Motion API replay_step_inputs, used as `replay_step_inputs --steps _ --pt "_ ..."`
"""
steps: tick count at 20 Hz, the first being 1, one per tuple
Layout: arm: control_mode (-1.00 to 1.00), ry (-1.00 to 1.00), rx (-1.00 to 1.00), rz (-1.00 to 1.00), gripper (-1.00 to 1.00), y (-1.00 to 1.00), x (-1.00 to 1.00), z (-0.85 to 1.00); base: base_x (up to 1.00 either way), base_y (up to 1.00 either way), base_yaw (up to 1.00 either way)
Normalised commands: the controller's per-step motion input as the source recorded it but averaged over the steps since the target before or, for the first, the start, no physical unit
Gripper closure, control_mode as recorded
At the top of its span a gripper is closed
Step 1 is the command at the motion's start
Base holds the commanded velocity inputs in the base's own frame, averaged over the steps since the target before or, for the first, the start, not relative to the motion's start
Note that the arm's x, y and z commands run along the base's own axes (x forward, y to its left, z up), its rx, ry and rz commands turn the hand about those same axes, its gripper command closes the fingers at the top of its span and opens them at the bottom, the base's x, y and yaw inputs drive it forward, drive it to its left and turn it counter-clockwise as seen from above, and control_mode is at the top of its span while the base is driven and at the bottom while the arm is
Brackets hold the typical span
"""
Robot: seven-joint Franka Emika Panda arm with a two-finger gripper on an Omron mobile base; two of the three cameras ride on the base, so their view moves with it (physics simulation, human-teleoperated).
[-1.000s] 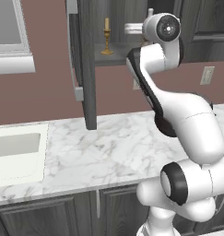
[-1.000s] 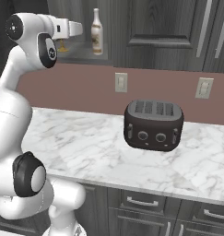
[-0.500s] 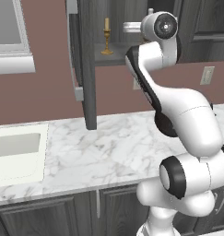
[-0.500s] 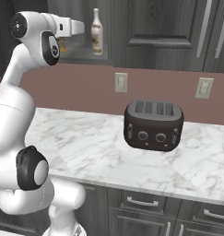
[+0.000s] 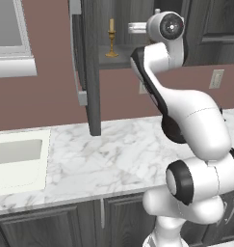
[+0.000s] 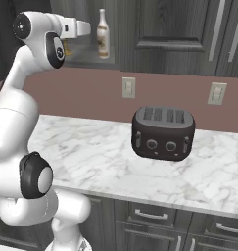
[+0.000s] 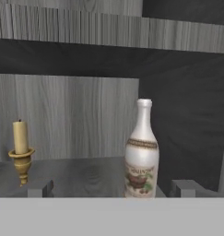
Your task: Get the candle and the liquor from the cabinet and move them to the dining counter.
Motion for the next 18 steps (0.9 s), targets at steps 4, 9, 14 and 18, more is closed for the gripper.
replay_step_inputs --steps 4,9,14,18 --pt "-1.0 0.0 0.0 0.0 -1.0 -0.02 0.04 0.0 0.0 0.0 0.0" --pt "-1.0 0.0 0.0 0.0 -1.0 -0.02 0.0 0.0 0.0 0.0 0.0" --pt "-1.0 0.0 0.0 0.0 -1.0 -0.02 0.0 0.0 0.0 0.0 0.0" --pt "-1.0 0.0 0.0 0.0 -1.0 -0.01 0.03 0.0 0.0 0.0 0.0"
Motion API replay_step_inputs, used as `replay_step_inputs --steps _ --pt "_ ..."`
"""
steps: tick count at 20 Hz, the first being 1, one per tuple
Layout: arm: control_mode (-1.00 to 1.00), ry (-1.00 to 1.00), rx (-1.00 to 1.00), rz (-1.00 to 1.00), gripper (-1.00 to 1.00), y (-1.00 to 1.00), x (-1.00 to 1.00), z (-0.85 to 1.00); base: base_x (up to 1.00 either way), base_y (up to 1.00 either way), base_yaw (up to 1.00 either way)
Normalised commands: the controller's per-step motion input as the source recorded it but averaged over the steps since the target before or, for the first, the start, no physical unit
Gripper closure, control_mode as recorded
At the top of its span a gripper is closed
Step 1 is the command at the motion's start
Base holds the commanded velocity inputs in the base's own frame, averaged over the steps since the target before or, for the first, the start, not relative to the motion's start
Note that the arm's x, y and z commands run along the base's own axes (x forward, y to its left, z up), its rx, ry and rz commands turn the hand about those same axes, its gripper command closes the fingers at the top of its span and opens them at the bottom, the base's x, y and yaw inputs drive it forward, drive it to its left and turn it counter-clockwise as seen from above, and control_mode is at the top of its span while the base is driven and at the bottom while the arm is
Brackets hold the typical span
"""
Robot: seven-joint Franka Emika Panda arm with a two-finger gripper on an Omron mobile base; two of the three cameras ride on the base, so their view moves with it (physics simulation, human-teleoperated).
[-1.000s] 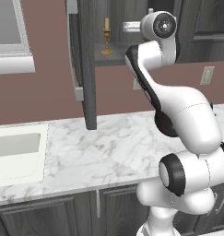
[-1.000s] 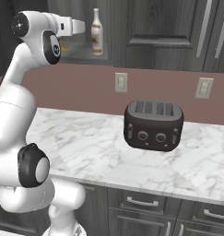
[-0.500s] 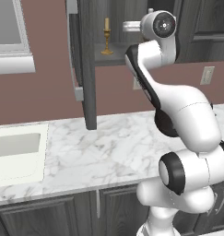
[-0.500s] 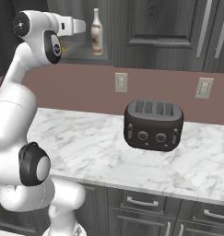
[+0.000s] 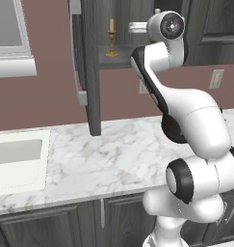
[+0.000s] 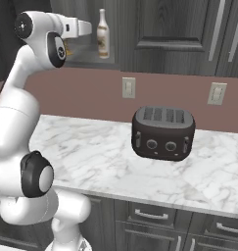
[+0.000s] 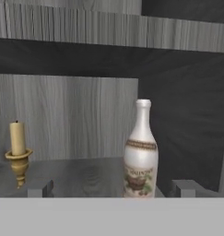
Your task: Get the candle and the liquor from the cabinet and move them to the dining counter.
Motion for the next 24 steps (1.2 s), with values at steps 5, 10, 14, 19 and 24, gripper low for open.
replay_step_inputs --steps 5,10,14,19,24 --pt "-1.0 0.0 0.0 0.0 -1.0 -0.01 0.17 0.0 0.0 0.0 0.0" --pt "-1.0 0.0 0.0 0.0 -1.0 -0.01 0.22 0.0 0.0 0.0 0.0" --pt "-1.0 -0.09 0.01 0.0 -1.0 -0.05 0.16 0.0 0.0 0.0 0.0" --pt "-1.0 -0.17 0.0 0.0 -1.0 0.0 0.07 0.0 0.0 0.0 0.0" --pt "-1.0 -0.11 0.0 0.0 -1.0 0.0 0.18 0.0 0.0 0.0 0.0"
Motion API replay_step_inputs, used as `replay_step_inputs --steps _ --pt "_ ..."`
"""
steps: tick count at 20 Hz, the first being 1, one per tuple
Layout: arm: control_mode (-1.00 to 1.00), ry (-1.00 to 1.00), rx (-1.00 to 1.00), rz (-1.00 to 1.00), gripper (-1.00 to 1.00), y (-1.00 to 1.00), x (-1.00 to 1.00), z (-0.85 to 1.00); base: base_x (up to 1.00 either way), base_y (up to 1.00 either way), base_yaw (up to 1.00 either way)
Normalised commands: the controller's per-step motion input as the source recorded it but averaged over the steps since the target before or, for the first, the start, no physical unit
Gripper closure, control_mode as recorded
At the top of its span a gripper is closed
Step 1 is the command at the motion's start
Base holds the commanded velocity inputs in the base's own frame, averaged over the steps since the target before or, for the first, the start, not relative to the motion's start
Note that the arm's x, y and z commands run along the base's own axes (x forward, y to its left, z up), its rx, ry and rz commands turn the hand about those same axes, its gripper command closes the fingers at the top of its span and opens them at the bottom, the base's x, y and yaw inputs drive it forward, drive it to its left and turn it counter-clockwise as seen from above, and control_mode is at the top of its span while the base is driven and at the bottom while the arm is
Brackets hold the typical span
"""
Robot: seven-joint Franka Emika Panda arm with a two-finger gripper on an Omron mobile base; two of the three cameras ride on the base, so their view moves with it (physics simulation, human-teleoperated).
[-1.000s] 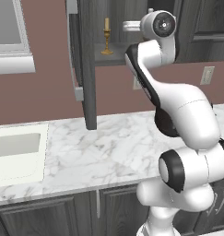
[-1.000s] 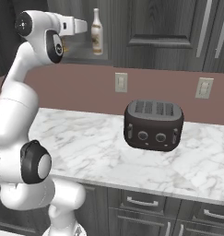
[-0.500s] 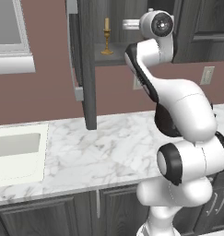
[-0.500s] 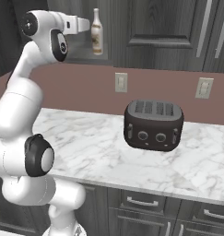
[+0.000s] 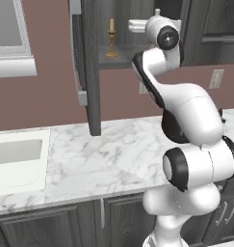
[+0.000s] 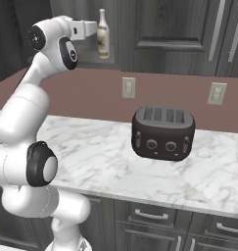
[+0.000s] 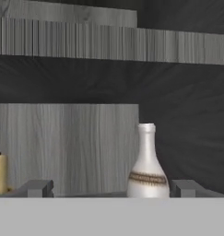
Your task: Get the candle and the liquor from the cabinet and move them to the dining counter.
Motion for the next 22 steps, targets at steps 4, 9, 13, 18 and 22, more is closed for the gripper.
replay_step_inputs --steps 4,9,13,18,22 --pt "-1.0 -0.04 0.01 0.0 -1.0 -0.03 0.24 0.04 0.0 0.0 0.0" --pt "-1.0 0.0 0.01 0.0 -1.0 -0.01 0.16 0.1 0.0 0.0 0.0" --pt "-1.0 0.0 0.0 0.0 -1.0 -0.02 0.12 0.13 0.0 0.0 0.0" --pt "-1.0 0.0 0.0 0.0 -1.0 -0.07 0.18 0.06 0.0 0.0 0.0" --pt "-1.0 0.0 0.0 0.0 -1.0 -0.1 0.2 0.01 0.0 0.0 0.0"
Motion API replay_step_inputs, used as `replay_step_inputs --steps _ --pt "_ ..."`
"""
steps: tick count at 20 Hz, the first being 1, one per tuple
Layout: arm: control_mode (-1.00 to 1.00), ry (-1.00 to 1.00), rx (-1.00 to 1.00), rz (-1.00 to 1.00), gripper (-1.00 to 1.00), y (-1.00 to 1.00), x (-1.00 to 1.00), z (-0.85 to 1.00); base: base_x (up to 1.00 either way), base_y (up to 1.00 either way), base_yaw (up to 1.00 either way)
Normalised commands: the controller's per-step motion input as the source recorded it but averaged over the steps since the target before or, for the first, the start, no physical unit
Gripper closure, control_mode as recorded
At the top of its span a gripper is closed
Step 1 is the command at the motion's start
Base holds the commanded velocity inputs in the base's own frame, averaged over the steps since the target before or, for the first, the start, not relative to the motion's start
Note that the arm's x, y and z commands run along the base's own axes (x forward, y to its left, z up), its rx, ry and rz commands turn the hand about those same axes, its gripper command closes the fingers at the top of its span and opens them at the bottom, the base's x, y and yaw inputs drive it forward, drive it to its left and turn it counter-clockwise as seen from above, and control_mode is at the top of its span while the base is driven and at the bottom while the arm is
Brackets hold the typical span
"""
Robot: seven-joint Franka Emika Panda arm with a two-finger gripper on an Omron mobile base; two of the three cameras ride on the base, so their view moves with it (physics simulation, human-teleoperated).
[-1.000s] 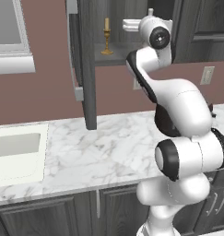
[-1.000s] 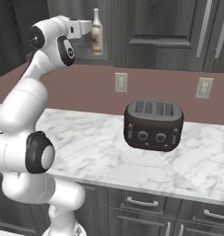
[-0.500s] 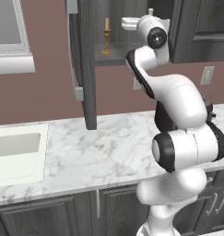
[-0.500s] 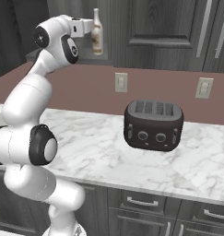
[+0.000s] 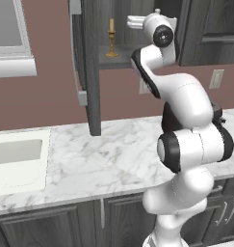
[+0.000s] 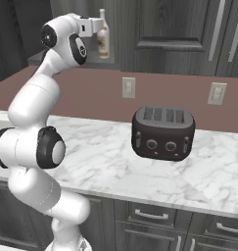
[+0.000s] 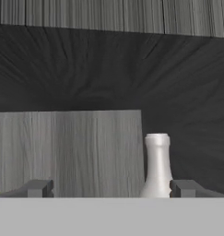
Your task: Get the candle and the liquor from the cabinet and move them to the dining counter.
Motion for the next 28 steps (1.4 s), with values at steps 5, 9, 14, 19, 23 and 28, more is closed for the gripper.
replay_step_inputs --steps 5,9,14,19,23,28 --pt "-1.0 0.0 0.0 0.0 -1.0 -0.09 0.25 0.0 0.0 0.0 0.0" --pt "-1.0 0.0 0.01 0.0 -1.0 -0.14 0.24 0.0 0.0 0.0 0.0" --pt "-1.0 0.0 0.0 -0.05 -1.0 -0.22 0.08 0.0 0.0 0.0 0.0" --pt "-1.0 0.01 0.0 -0.09 -1.0 -0.19 0.01 0.0 0.0 0.0 0.0" --pt "-1.0 0.01 0.0 -0.1 -1.0 -0.05 0.09 0.0 0.0 0.0 0.0" --pt "-1.0 0.0 0.0 -0.05 -1.0 0.0 0.11 0.0 0.0 0.0 0.0"
